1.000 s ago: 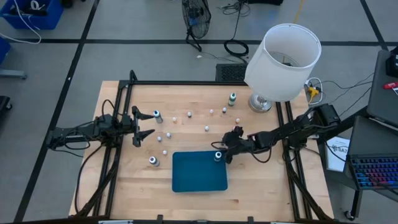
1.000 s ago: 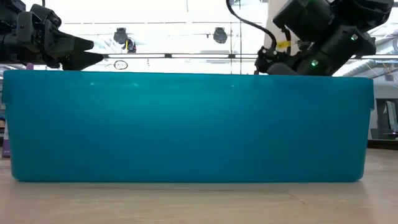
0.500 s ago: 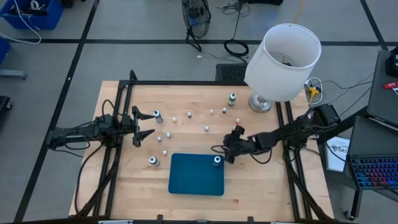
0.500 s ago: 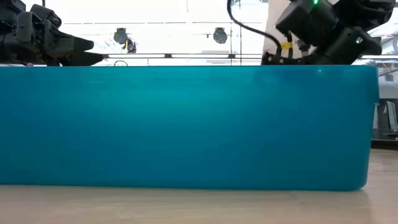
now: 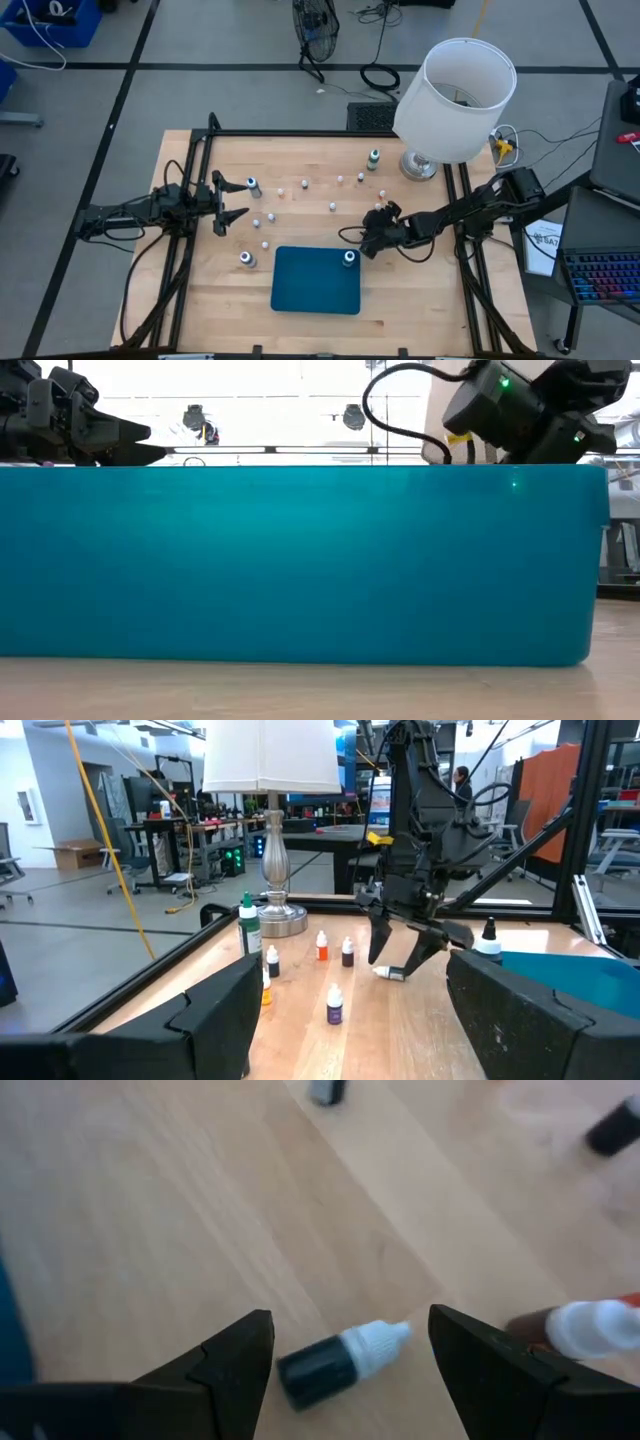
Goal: Pick & Place food coloring
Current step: Put the green food coloring bottle into the blue container
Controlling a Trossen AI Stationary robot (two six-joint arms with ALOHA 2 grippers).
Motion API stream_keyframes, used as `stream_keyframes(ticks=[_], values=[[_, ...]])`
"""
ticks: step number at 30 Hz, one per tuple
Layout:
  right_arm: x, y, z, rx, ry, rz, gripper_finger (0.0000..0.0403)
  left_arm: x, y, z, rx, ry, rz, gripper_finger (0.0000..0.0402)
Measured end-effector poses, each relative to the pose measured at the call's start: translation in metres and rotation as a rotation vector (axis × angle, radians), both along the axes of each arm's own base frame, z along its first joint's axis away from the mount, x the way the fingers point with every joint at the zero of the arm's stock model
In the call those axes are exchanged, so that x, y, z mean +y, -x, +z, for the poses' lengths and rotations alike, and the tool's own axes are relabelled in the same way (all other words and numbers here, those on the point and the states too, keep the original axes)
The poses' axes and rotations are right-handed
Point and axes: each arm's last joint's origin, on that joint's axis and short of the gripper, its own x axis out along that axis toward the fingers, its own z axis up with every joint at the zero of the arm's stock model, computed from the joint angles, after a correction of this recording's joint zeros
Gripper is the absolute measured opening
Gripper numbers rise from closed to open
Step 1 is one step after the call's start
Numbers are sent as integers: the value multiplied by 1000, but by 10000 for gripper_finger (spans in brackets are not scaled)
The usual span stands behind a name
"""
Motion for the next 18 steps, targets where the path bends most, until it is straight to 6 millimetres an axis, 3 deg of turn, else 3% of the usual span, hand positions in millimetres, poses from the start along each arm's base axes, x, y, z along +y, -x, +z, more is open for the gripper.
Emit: stream_keyframes(ticks=[18], values=[[-3,11,-7,92,5,-87,253,0,0,0,0,0,0,310]])
